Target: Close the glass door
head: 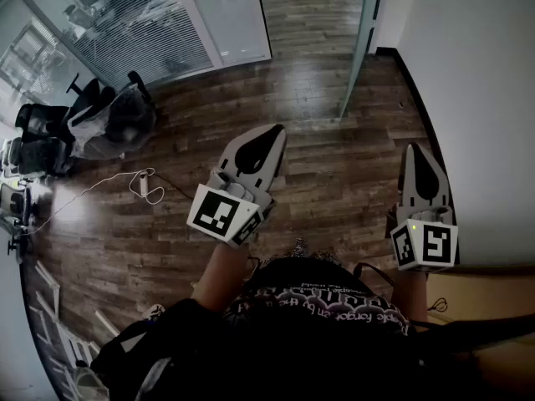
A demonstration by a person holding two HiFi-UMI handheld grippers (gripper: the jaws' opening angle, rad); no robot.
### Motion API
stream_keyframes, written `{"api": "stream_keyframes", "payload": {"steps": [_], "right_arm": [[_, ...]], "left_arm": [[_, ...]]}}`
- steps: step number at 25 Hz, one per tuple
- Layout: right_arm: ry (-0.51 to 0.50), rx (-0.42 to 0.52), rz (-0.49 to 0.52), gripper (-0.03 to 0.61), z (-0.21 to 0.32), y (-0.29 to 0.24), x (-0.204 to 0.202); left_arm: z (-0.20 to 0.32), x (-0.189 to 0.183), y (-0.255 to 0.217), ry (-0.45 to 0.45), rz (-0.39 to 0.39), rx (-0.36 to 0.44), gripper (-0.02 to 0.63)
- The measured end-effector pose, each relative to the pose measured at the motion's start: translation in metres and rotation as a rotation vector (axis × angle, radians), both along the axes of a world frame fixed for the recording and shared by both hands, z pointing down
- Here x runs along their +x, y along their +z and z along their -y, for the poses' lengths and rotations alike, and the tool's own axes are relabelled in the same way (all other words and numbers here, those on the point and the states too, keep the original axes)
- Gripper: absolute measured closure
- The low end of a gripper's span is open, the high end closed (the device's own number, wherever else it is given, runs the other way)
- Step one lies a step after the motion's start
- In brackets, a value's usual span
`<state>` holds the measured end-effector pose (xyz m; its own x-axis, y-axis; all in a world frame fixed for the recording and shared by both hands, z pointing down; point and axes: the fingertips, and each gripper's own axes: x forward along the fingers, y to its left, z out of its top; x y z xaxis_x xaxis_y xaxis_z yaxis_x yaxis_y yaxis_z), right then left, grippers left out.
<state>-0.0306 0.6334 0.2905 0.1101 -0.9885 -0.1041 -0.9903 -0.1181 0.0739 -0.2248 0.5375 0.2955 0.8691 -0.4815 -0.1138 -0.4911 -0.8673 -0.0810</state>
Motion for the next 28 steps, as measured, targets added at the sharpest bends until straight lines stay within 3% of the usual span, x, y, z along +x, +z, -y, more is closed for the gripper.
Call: {"api": "stream_keyframes", "payload": {"steps": [18,28], "right_arm": [[-0.041,0.019,0.046,0.574,-0.002,0.002,0.009],[-0.043,0.024,0.081,0.574,-0.008,0.004,0.032]], "left_arm": [[-0.007,-0.002,0.006,-0.02,-0.015,-0.017,0.611],[-0.019,0.009,0.003,-0.04,-0.01,0.023,0.611]]}}
